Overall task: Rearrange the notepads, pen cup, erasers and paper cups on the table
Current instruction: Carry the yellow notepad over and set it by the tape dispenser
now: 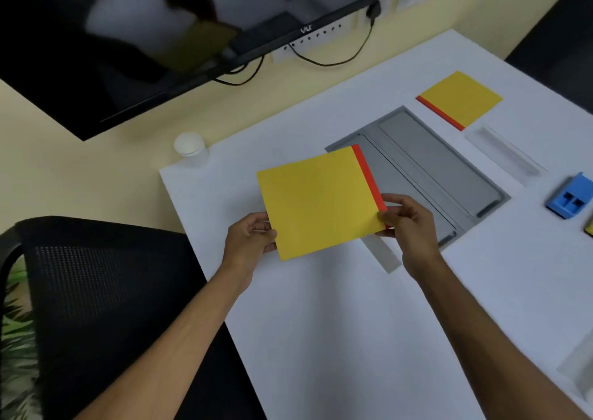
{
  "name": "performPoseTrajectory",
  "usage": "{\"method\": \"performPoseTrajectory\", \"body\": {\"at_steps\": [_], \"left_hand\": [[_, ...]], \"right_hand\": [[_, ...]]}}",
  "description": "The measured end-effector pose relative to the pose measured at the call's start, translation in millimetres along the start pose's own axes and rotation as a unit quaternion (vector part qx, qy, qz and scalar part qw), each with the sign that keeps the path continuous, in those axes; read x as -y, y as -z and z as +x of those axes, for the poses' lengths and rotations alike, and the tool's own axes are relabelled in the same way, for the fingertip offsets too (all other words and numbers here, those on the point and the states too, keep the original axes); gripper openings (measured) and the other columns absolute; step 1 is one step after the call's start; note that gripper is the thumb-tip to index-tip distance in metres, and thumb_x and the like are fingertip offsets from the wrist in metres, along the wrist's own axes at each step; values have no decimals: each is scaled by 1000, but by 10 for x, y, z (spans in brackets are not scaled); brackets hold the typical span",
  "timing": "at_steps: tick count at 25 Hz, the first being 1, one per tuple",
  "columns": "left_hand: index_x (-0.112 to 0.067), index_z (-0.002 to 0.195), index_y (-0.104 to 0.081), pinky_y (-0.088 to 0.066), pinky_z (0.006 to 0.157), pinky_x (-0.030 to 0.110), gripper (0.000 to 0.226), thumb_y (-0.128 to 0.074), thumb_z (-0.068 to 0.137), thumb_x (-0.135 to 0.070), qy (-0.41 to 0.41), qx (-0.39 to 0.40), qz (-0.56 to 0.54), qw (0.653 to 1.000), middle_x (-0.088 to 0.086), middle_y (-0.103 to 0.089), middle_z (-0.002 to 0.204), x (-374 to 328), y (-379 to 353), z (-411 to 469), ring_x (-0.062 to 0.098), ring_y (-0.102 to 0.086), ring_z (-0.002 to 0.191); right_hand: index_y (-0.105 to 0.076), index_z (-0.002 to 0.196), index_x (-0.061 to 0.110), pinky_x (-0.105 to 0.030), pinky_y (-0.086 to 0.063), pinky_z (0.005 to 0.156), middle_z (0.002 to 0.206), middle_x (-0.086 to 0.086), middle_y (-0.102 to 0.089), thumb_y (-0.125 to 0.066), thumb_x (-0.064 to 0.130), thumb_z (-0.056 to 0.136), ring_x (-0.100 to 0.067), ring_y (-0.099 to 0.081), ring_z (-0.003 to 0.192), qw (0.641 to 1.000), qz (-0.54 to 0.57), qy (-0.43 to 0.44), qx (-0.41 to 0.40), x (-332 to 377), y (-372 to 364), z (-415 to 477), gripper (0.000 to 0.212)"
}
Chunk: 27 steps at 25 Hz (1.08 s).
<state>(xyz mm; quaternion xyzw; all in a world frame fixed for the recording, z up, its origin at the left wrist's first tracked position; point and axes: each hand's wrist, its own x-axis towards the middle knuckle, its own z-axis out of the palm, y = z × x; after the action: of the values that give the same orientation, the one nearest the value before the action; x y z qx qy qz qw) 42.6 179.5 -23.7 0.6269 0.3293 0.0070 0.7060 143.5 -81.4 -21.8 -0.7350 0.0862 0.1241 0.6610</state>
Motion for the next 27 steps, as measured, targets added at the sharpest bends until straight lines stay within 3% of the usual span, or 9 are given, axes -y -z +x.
{"method": "performPoseTrajectory", "body": {"at_steps": [9,14,17,22,24,27], "left_hand": [[-3,107,-69,-61,65,27,28,-60,88,14,-7,-39,-56,998,11,-73,89,-421,286,1354,19,-73,76],[2,109,-67,-60,59,23,25,-59,88,14,15,-54,-56,997,16,-70,93,-339,357,2142,24,-70,79],[3,108,-66,-60,57,25,25,-59,87,15,41,-72,-43,996,15,-70,89,-253,380,2506,25,-69,77],[-1,86,-68,-59,51,28,20,-64,81,18,72,-101,2,992,23,-71,97,-127,425,2880,28,-70,74],[-2,80,-67,-60,53,30,20,-66,79,19,65,-114,18,991,24,-71,97,-92,439,2953,29,-71,73],[-4,78,-65,-62,68,41,22,-70,76,17,38,-137,56,988,25,-71,97,-91,438,3017,34,-72,78]], "right_hand": [[-71,106,4,-37,-61,64,90,-17,-70,-56,-9,84,-29,-69,80,996,-72,12,50,516,-987,1486,29],[-72,97,-2,-46,-61,77,92,-20,-72,-61,-9,81,-34,-69,82,987,-151,-8,63,376,-1440,2363,21],[-75,94,2,-37,-59,67,91,-16,-72,-67,-7,79,-26,-66,78,974,-216,-23,70,233,-1655,2730,19],[-75,90,10,-33,-56,67,87,-10,-70,-71,-4,78,-24,-64,80,963,-256,-40,72,109,-1890,3064,19],[-75,89,12,-30,-53,64,89,-11,-70,-72,-2,77,-25,-64,79,964,-254,-43,72,44,-1942,3119,19],[-75,91,12,-32,-53,69,95,-12,-71,-74,4,77,-24,-63,81,966,-248,-41,65,-22,-1990,3167,16]]}}
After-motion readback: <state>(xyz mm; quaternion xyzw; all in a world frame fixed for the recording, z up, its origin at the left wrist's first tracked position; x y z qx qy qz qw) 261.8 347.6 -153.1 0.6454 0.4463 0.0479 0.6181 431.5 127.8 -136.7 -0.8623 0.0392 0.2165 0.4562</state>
